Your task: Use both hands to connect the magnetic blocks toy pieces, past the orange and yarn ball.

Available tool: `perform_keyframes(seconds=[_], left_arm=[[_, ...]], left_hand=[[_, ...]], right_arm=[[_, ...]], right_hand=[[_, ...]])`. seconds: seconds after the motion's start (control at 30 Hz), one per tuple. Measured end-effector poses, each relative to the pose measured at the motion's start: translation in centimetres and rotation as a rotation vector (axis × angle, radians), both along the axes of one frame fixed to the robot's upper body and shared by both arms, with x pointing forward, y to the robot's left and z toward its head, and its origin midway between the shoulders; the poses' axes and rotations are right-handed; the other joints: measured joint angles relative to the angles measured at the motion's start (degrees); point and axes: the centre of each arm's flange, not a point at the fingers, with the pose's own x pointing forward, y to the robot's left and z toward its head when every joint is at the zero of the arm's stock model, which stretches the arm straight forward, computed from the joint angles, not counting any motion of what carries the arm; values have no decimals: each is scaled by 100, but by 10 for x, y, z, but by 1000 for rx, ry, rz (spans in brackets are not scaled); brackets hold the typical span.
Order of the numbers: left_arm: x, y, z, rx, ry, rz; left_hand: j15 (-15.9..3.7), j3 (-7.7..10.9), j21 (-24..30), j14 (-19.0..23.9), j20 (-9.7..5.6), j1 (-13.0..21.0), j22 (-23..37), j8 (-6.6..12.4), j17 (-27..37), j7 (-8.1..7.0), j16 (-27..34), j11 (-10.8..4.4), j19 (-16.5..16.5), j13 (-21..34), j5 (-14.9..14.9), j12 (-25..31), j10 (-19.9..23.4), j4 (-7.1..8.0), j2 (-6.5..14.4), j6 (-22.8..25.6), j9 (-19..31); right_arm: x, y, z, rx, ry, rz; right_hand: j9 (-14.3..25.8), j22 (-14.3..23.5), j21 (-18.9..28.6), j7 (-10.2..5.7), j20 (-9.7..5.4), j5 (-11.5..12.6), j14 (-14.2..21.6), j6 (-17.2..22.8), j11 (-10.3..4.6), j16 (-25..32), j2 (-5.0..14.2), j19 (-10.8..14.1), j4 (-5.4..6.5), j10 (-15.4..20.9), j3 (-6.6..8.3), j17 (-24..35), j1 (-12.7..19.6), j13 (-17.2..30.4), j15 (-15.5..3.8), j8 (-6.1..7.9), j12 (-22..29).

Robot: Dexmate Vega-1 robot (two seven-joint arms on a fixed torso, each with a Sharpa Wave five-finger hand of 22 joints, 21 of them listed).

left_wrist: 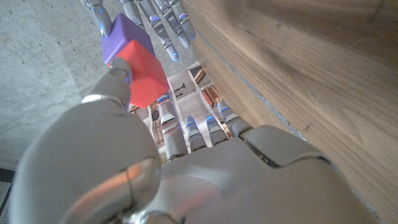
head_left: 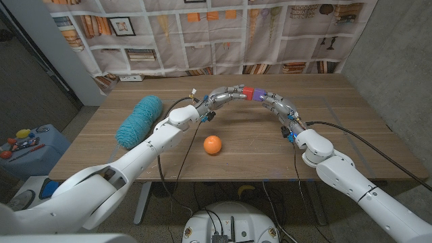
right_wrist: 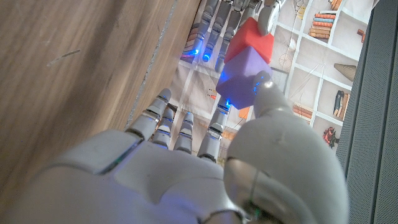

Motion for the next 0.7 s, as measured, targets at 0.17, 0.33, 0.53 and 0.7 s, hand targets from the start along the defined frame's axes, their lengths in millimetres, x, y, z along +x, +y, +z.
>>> perform_keyframes(seconds=[0.17, 0.33, 0.53, 0.7], left_arm=[[-1, -1, 1, 1, -3, -3], [-2, -1, 2, 4, -3, -4], [-4, 0, 3, 10, -1, -4], [-5, 1, 3, 16, 1, -3]], left_hand=[[0, -23, 0, 0, 0, -27, 0, -12, 0, 11, 0, 40, 0, 0, -1, 0, 2, 23, 26, -11, 0], [0, -23, 0, 0, 0, -47, 0, -21, 0, 25, 0, 40, 0, 0, -1, 0, 2, 22, 43, -17, -1], [0, -31, 0, 0, 0, -100, 0, 3, -1, 55, 0, 40, 0, 0, -2, 0, 2, 14, 19, 11, -2], [30, -55, 0, -30, 22, -100, 0, 4, -1, 84, 0, 122, -21, 0, -2, 0, -18, 38, 19, -19, -17]], right_arm=[[-1, 0, 0, -4, -1, -8], [-2, 1, 0, -13, -6, -15], [-5, 2, 1, -25, -15, -29], [-6, 3, 1, -33, -18, -37]], right_hand=[[-10, 0, 0, 0, 0, 0, 0, 0, 0, 0, 0, 0, -1, 0, -1, 0, 0, 0, 0, 0, 0], [-23, 0, 0, 0, 0, 0, 21, 0, -1, 0, 0, 0, -8, 0, -7, 0, 0, 0, 21, 0, 0], [-27, 0, 0, 1, 21, 21, 43, 1, -1, 0, 0, 21, -8, -1, -8, -1, 0, 0, -2, 0, 0], [-54, 0, 0, 1, 21, 21, 43, 1, -1, 0, 0, 21, -8, -1, -8, -1, 0, 0, -2, 0, 0]])
